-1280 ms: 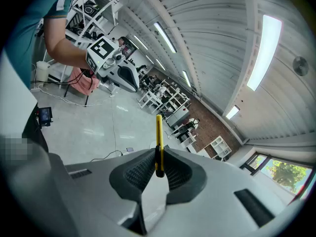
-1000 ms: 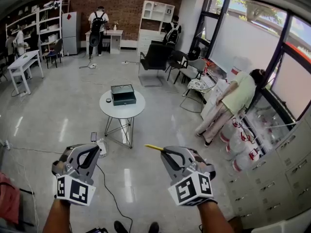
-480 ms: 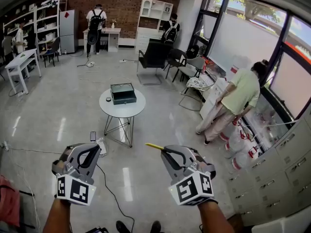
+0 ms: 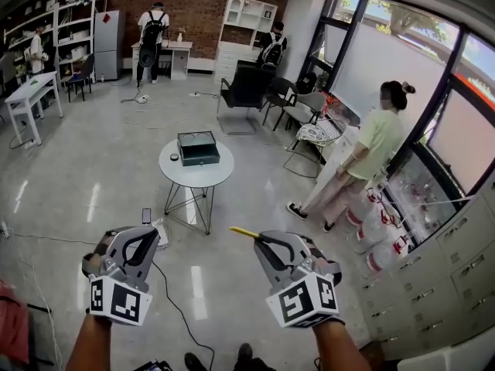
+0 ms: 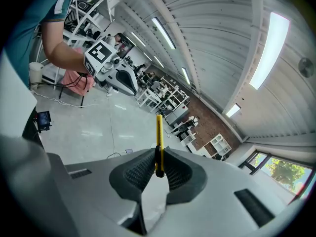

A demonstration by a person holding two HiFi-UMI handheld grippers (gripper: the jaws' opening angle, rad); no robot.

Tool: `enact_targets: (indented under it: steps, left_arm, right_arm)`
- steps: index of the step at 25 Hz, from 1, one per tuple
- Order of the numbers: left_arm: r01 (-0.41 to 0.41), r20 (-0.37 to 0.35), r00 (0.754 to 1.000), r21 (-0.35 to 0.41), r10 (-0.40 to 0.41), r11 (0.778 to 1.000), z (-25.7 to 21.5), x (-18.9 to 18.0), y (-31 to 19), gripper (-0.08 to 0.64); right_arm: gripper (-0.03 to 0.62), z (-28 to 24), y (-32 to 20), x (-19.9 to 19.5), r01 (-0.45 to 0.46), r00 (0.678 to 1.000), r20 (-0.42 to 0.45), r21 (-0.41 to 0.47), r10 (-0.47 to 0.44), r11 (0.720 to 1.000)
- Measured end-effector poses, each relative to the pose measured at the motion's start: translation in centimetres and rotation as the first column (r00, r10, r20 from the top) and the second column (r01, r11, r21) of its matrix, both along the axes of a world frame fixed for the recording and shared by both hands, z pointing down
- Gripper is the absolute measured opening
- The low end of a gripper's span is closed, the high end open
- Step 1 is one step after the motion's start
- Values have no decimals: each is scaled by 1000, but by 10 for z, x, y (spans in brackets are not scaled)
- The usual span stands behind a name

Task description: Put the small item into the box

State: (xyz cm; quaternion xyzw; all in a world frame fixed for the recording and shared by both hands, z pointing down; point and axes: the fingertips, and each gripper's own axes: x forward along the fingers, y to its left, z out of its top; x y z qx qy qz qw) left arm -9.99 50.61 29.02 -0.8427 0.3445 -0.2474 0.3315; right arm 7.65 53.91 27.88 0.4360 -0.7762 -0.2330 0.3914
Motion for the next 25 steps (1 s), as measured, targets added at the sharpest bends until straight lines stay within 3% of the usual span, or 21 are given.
enact_targets:
  steps: [11,25]
  left_arm:
    - [100,15,995,-34,-100,994,25,7,-76,20]
    - [271,68,961,-49,-268,961,35,86,-187,20]
  right_arm:
    - [71,24,-103,12,98,995,19,-18,-98,995]
    - [71,43,-256,94,254,965,76,-34,-251,967]
